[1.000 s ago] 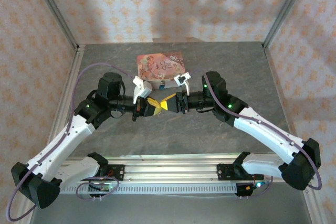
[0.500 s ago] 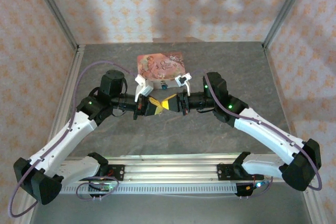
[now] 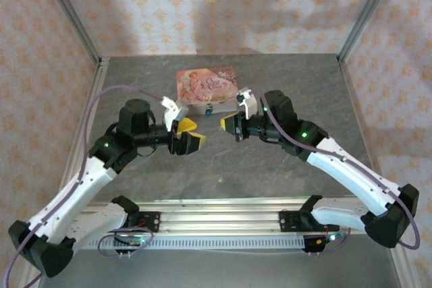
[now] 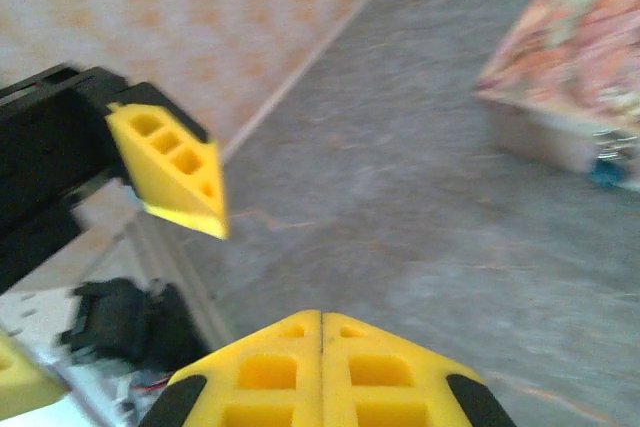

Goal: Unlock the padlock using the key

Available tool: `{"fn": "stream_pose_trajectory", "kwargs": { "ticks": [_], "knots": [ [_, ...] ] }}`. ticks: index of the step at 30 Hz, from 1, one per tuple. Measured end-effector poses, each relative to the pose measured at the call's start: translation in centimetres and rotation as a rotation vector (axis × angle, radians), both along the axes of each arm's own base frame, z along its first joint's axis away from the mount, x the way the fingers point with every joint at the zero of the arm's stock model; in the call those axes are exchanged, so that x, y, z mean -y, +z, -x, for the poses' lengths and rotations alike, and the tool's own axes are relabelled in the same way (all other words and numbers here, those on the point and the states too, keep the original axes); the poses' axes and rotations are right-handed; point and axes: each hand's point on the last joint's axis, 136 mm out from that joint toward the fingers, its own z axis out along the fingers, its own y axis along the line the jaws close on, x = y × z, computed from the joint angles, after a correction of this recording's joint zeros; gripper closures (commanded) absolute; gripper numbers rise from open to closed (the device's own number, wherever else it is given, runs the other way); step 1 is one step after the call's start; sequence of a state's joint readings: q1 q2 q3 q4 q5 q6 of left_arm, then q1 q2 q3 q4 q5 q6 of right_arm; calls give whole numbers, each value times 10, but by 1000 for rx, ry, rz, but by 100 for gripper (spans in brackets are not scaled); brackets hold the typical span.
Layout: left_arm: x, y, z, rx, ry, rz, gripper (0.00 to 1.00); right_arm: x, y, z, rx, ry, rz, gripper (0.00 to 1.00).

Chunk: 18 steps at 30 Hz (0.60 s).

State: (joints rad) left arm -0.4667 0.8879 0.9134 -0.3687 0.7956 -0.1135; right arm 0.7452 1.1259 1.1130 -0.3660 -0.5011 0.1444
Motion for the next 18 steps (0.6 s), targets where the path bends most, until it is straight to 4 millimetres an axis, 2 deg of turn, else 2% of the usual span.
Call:
{"fn": "stream_pose_trajectory", "kwargs": {
  "ticks": [4, 9, 11, 14, 18],
  "knots": [
    [-20, -3, -10, -18, 165, 1, 16, 7, 0, -17, 34, -59, 95, 100],
    [-32, -24, -17, -95, 283, 7, 14, 1, -25, -27, -6, -50, 180, 100],
    [-35, -36, -19, -133, 320, 23, 13, -4, -32, -25, -28, -26, 184, 100],
    [-35, -50, -20, -183, 353, 63, 16, -12, -31, -20, -39, 23, 150, 100],
    [-29, -52, -23, -199, 341, 125, 26, -25, -26, -11, -50, 94, 74, 100]
  ]
}}
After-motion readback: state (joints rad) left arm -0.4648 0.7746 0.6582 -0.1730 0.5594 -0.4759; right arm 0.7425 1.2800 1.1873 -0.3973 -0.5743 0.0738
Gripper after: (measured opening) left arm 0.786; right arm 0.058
